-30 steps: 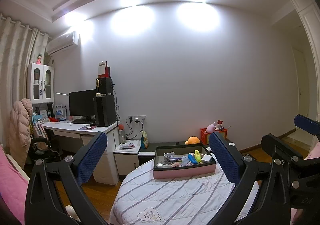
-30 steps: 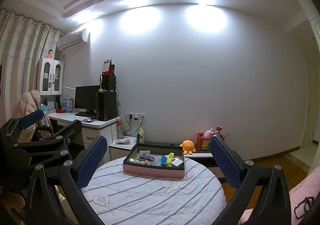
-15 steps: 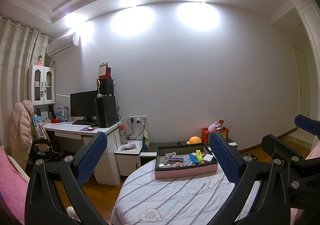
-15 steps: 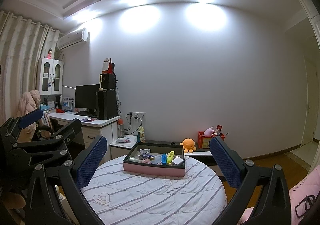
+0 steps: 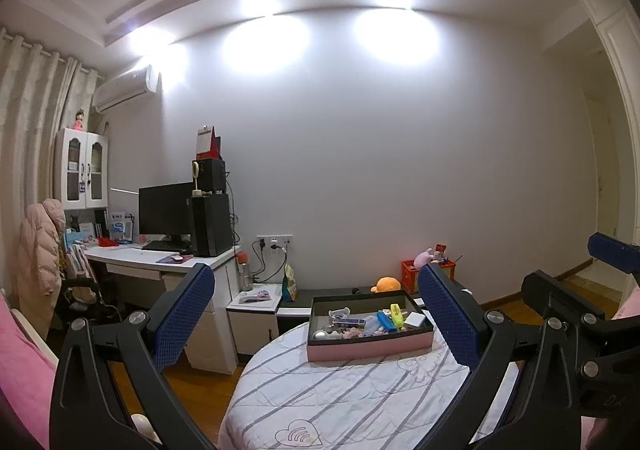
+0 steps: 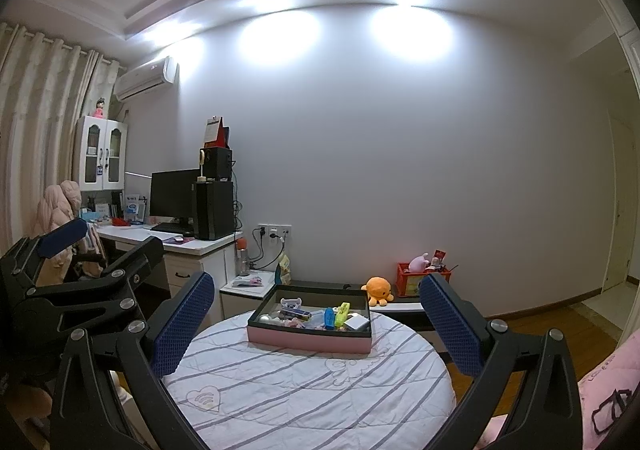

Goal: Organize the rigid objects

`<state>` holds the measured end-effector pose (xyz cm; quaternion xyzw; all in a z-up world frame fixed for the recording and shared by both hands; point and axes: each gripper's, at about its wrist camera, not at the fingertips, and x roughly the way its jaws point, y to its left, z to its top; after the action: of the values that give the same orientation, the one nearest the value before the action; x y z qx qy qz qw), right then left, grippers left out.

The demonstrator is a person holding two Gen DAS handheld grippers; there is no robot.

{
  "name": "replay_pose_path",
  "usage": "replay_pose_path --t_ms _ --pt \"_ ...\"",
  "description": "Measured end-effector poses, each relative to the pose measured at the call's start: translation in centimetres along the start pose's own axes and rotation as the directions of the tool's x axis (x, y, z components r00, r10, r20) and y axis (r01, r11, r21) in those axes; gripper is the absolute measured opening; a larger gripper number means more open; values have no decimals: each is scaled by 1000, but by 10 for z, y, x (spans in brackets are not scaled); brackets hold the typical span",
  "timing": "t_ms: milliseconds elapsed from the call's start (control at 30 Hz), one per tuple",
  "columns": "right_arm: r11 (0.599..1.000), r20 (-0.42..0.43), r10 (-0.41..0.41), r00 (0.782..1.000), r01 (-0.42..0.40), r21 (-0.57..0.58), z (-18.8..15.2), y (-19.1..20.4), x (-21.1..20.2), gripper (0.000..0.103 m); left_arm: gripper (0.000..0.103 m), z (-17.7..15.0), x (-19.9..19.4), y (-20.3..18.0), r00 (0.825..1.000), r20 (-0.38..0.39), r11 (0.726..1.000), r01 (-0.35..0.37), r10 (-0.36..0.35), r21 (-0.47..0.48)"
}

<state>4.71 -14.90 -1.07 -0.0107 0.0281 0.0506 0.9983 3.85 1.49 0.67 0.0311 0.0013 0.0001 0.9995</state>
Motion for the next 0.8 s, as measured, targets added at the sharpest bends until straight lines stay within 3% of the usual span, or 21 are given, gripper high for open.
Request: replay_pose_path --t_ms 800 --pt "1000 -10 -8 1000 8 -3 1 9 3 103 103 -7 6 6 1000 -2 1000 -2 2 2"
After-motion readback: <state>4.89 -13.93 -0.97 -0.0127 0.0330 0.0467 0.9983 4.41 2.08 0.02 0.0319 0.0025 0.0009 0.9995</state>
